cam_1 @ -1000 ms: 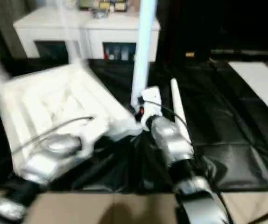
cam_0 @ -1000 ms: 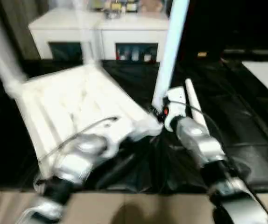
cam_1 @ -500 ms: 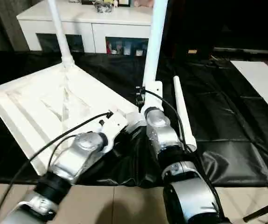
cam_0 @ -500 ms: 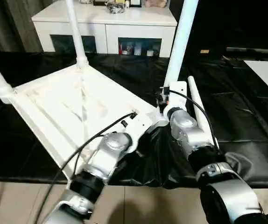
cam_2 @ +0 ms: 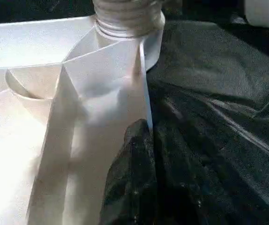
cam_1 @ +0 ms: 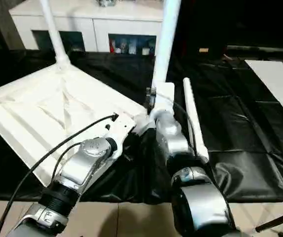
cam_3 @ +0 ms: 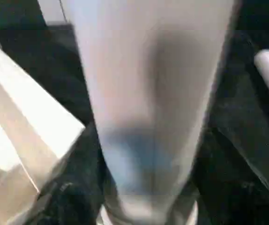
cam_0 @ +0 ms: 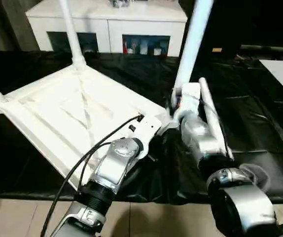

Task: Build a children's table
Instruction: Rotate leg to tighten

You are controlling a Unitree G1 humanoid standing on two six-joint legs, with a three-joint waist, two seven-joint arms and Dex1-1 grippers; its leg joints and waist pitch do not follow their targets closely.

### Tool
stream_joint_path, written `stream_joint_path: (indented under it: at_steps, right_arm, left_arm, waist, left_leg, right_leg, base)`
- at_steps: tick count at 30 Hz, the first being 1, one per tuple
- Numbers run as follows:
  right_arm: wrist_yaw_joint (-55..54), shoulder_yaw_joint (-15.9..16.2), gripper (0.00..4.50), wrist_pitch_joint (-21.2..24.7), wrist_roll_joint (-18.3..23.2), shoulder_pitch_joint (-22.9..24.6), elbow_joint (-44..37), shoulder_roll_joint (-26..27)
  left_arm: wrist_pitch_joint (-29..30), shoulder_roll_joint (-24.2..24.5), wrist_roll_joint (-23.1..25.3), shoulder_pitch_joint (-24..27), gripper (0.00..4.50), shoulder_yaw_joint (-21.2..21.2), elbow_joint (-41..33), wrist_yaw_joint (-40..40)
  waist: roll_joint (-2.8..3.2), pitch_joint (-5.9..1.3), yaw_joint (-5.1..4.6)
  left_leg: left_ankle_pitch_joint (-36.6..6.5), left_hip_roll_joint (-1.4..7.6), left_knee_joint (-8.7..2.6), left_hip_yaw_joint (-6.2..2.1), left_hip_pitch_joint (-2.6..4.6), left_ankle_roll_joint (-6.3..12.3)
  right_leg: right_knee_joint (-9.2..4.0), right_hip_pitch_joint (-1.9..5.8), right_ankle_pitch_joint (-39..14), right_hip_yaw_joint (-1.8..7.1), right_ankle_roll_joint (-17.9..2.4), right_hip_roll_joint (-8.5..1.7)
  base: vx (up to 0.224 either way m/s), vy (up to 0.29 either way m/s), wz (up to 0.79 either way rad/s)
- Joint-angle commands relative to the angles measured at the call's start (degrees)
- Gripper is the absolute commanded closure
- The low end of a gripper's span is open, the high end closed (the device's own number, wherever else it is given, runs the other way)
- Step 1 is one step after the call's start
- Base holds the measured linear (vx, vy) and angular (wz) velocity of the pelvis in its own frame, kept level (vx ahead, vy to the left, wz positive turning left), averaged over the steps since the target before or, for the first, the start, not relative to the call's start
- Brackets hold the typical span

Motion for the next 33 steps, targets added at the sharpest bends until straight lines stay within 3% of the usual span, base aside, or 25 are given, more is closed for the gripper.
stream_joint_path:
  at_steps: [1,4,12,18,24,26,29,32,33]
  right_arm:
    - [3.47,0.72,1.58,2.69,1.04,2.17,3.35,1.38]
    - [5.75,1.22,1.48,1.16,1.01,2.33,0.78,0.7]
    - [14.11,2.62,0.72,1.74,2.17,5.74,-11.18,-1.31]
    - [24.34,6.72,0.23,5.99,1.89,13.32,-25.49,-5.96]
    - [34.57,10.94,0.2,13.52,3.56,21.31,-39.4,-13.57]
    - [38.25,11.83,0.2,15.7,5.12,23.68,-43.39,-16.11]
    - [43.58,12.85,0.2,19.12,7.33,26.7,-48.65,-19.42]
    - [46.42,13.32,0.2,21.76,8.58,28.88,-52.47,-21.83]
    - [46.83,13.39,0.2,22.22,8.72,29.21,-53.02,-22.25]
  left_arm:
    - [-4.42,-0.23,-2.72,-1.76,4.5,-0.85,-6.41,-3.53]
    - [-4.52,1.11,-3.06,-1.63,4.5,-0.54,-7.02,-4.63]
    - [-4.93,4.66,-4.07,-1.93,4.5,0.17,-7.95,-7.97]
    - [-7.84,11.06,-5.81,-0.41,4.5,-1.68,-8.32,-17.25]
    - [-14.67,20.91,-8.26,2.07,4.5,-4.91,-9.97,-33.43]
    - [-14.97,22.46,-9.53,2.44,4.5,-4.51,-9.94,-36.36]
    - [-14.31,23.61,-11.21,2.22,4.5,-3.54,-9.45,-38.37]
    - [-15.05,24.85,-11.73,1.79,4.5,-3.38,-8.79,-39.74]
    - [-15.21,25.01,-11.82,1.68,4.5,-3.34,-8.61,-39.94]
  waist:
    - [-0.08,-3.12,0.08]
    - [0.05,-3.51,0.01]
    - [-0.16,-3.44,0.54]
    - [-0.17,-3.4,1.4]
    - [0.29,-2.84,2.22]
    - [0.62,-2.74,3.08]
    - [0.4,-2.62,3.28]
    - [-0.03,-2.51,3.02]
    - [-0.03,-2.53,3.1]
  left_leg:
    - [-5.86,1.86,-3.37,-0.13,0.21,4.23]
    - [-5.39,1.9,-3.04,0.01,0.17,5.62]
    - [-2.0,1.95,-2.51,0.29,0.15,8.77]
    - [-0.01,1.84,-2.03,0.36,0.23,9.64]
    - [-6.81,2.21,-2.71,0.28,0.75,5.64]
    - [-9.17,2.37,-2.88,0.45,1.49,4.36]
    - [-12.25,2.41,-3.19,0.63,1.48,2.63]
    - [-12.95,2.18,-3.4,0.59,0.73,1.84]
    - [-12.89,2.19,-3.41,0.59,0.79,1.72]
  right_leg:
    - [-2.42,2.46,1.43,1.9,-13.51,-2.72]
    - [-2.09,2.52,4.02,2.0,-14.71,-2.71]
    - [-1.64,2.56,7.48,2.03,-16.13,-2.66]
    - [-1.26,2.5,8.45,2.14,-16.18,-2.44]
    - [-1.85,1.88,-0.3,2.28,-14.16,-2.3]
    - [-2.05,1.41,-1.66,2.41,-13.41,-2.19]
    - [-2.21,1.4,-4.01,2.65,-12.99,-2.29]
    - [-2.27,1.71,-7.51,2.93,-11.76,-2.57]
    - [-2.39,1.72,-8.12,3.0,-11.32,-2.58]
  base:
    - [0.0,0.0,0.0]
    - [0.0,0.0,0.0]
    - [0.0,0.0,0.0]
    - [0.0,0.0,0.0]
    - [0.0,0.0,0.0]
    - [0.0,0.0,0.0]
    - [0.0,0.0,0.0]
    - [0.0,0.0,0.0]
    - [0.0,0.0,0.0]
